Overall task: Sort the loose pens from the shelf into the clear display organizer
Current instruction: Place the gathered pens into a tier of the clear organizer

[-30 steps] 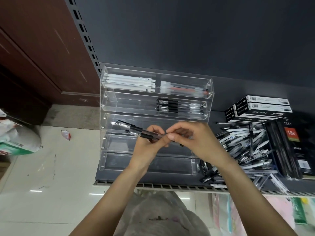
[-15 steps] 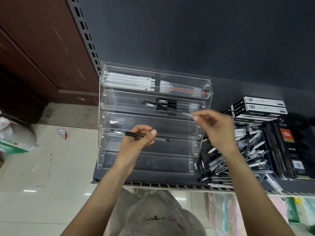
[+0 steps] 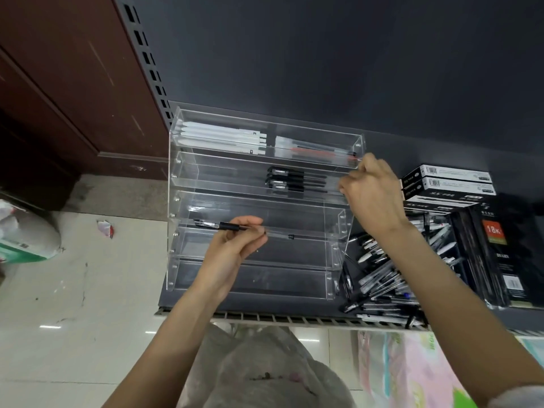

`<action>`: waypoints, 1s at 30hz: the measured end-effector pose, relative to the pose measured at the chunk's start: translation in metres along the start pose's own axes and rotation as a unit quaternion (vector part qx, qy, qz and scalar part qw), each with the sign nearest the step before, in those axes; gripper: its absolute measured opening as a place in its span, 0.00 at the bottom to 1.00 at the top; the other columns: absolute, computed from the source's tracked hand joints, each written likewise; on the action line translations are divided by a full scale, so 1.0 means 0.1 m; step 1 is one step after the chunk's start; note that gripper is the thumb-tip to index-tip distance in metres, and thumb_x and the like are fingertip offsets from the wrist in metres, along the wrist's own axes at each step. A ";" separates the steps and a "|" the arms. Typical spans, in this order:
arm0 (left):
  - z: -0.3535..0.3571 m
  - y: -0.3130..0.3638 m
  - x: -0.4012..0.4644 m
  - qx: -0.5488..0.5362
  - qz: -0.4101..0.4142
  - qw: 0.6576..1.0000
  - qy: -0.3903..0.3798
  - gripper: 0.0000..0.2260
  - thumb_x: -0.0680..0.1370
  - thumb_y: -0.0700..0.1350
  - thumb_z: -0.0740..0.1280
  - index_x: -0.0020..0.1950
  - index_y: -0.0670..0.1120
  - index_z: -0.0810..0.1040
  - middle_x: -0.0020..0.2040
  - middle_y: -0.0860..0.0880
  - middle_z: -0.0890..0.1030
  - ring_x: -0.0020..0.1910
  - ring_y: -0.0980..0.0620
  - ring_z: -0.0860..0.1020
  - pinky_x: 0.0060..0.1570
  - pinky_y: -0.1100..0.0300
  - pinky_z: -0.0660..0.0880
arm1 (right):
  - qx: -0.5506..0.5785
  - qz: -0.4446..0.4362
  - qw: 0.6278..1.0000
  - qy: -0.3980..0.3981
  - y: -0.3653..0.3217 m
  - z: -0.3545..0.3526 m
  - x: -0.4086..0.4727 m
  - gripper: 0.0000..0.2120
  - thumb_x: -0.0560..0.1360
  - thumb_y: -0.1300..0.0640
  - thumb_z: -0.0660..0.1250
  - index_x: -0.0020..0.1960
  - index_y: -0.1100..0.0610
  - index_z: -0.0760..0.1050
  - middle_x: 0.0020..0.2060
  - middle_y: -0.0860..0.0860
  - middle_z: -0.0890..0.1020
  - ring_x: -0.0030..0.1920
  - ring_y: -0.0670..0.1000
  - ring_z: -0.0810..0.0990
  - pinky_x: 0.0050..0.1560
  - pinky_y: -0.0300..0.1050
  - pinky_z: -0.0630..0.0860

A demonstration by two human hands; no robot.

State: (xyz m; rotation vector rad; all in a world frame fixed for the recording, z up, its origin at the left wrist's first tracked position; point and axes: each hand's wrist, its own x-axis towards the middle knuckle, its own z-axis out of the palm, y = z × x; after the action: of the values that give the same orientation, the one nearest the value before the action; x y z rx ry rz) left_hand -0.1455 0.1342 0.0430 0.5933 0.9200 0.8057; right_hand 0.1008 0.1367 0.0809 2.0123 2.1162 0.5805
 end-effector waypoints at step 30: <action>0.16 0.43 0.42 0.652 0.313 0.688 0.059 0.17 0.77 0.43 0.66 0.65 0.43 0.75 0.58 0.44 0.80 0.59 0.43 0.75 0.60 0.52 0.70 | 0.189 0.041 0.981 0.034 -0.07 0.00 -0.03 0.12 0.64 0.69 0.75 0.42 0.55 0.81 0.34 0.49 0.83 0.33 0.52 0.83 0.30 0.45 0.80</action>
State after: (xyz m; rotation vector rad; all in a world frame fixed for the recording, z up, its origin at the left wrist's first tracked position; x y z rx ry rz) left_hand -0.1318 0.1912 0.0634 2.2400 1.3739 0.6622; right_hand 0.0950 0.1333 0.0773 2.3128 2.3375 0.2749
